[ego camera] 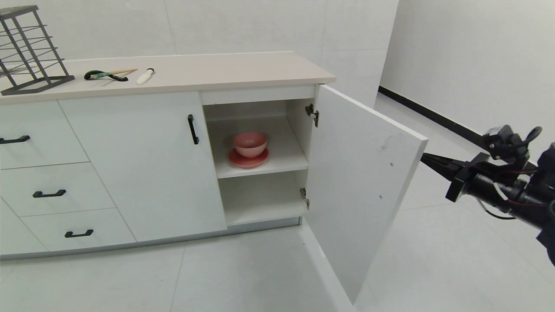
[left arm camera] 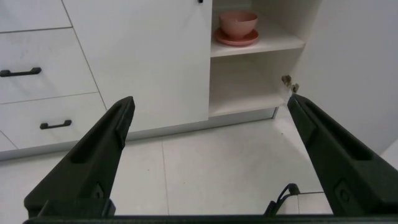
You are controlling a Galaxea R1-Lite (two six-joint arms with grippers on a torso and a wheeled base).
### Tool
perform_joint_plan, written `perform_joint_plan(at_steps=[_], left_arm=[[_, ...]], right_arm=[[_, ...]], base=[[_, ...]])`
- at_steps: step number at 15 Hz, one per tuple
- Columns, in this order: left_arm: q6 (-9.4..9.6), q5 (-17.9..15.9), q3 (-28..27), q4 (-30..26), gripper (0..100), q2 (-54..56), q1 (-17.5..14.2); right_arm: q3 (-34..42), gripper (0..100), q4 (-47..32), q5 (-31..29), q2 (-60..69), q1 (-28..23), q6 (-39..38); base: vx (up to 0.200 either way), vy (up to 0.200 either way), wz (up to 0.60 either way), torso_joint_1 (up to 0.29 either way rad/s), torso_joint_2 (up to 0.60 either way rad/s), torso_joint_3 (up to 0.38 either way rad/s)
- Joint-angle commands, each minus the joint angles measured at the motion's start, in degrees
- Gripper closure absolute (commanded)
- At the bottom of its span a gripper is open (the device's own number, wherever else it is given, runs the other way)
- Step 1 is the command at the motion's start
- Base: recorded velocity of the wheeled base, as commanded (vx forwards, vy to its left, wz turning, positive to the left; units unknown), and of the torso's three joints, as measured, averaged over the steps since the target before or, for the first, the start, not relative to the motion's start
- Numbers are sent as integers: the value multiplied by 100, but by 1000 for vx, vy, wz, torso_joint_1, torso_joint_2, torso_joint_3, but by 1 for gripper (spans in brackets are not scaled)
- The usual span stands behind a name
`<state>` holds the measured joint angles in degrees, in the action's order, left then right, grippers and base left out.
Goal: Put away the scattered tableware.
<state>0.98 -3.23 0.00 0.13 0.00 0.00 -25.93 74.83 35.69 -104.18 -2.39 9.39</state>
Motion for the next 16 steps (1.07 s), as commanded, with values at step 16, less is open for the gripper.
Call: perform_joint_plan(at_steps=[16], left_arm=[[-1, -11, 0, -5, 0, 0, 0]], right_arm=[[-334, 100, 577, -54, -744, 1900, -42]], base=[[0, 0, 0, 0, 0, 0]])
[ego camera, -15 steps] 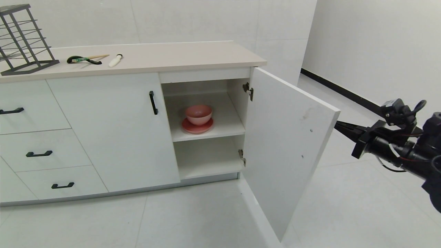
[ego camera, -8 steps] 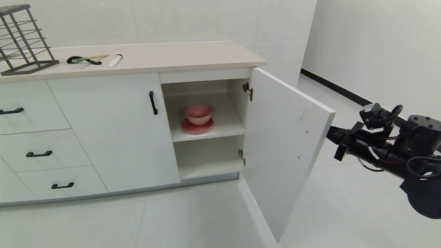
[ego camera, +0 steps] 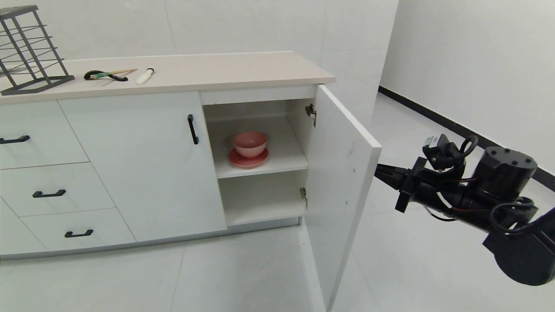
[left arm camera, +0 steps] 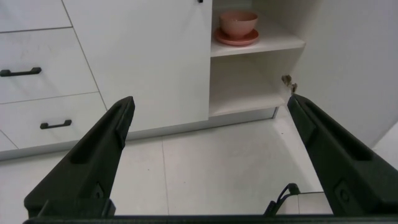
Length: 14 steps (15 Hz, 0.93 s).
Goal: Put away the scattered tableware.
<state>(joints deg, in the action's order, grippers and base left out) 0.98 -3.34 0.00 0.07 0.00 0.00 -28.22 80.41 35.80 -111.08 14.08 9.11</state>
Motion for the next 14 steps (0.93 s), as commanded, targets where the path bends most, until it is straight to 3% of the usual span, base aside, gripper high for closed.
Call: perform_joint_plan(at_steps=[1, 11, 14], left_arm=[[-1, 0, 0, 1, 0, 0, 0], [-1, 0, 0, -7, 0, 0, 0], [-1, 0, 0, -7, 0, 0, 0]], right_arm=[[-201, 100, 19, -144, -116, 341, -23], [-1660, 100, 27, -188, -880, 640, -243], [-1748, 100, 27, -372, -1074, 701, -269]], base=[[0, 0, 0, 0, 0, 0], [0, 0, 0, 0, 0, 0], [0, 0, 0, 0, 0, 0]])
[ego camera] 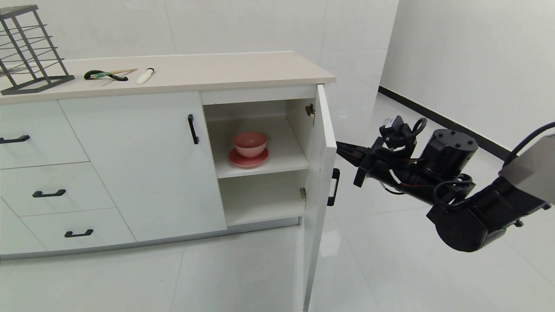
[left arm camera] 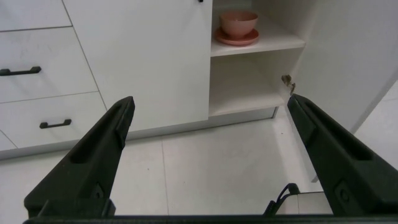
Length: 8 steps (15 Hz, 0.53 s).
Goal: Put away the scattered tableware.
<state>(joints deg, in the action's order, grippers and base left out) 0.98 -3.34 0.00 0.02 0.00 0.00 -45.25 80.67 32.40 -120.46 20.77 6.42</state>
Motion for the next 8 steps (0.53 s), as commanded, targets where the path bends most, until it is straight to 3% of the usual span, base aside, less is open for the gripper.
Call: perform_joint_plan(at_steps=[1, 8], left_arm=[[-1, 0, 0, -2, 0, 0, 0], [17, 0, 0, 6, 0, 0, 0]], right_arm=[[-98, 100, 2, -67, -268, 41, 8], [-792, 100, 11, -138, -874, 463, -71]], base=[[0, 0, 0, 0, 0, 0], [0, 0, 0, 0, 0, 0]])
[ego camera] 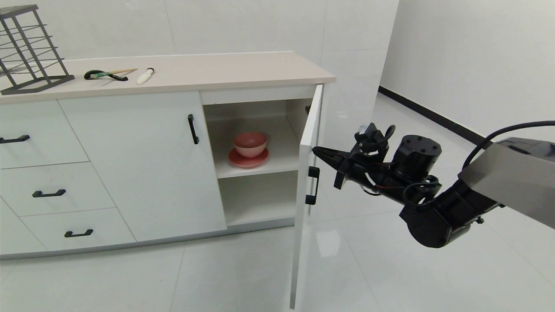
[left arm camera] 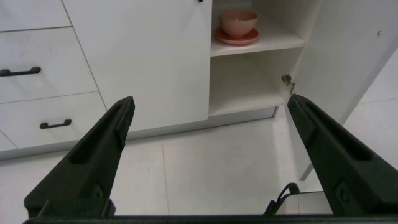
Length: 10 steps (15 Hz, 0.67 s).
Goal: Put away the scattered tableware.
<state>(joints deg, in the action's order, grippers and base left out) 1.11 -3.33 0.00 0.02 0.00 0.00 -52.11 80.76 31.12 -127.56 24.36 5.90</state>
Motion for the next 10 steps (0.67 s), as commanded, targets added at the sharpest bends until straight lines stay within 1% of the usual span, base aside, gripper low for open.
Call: perform_joint_plan(at_steps=[1, 4, 6, 8, 10], left_arm=[[3, -1, 0, 6, 0, 0, 0], [3, -1, 0, -2, 0, 0, 0], [12, -1, 0, 6, 0, 0, 0], [12, -1, 0, 6, 0, 0, 0], [3, -1, 0, -2, 0, 0, 0]], right_arm=[[-299, 100, 1, -80, -260, 183, -45], [-721, 100, 1, -106, -471, 271, -71], [-1152, 100, 10, -124, -788, 298, -107], [-1723, 100, 98, -265, -1262, 298, -142], [-2426, 100, 124, -273, -1772, 289, -212]], base=[[0, 0, 0, 0, 0, 0], [0, 0, 0, 0, 0, 0], [0, 0, 0, 0, 0, 0], [0, 0, 0, 0, 0, 0], [0, 0, 0, 0, 0, 0]])
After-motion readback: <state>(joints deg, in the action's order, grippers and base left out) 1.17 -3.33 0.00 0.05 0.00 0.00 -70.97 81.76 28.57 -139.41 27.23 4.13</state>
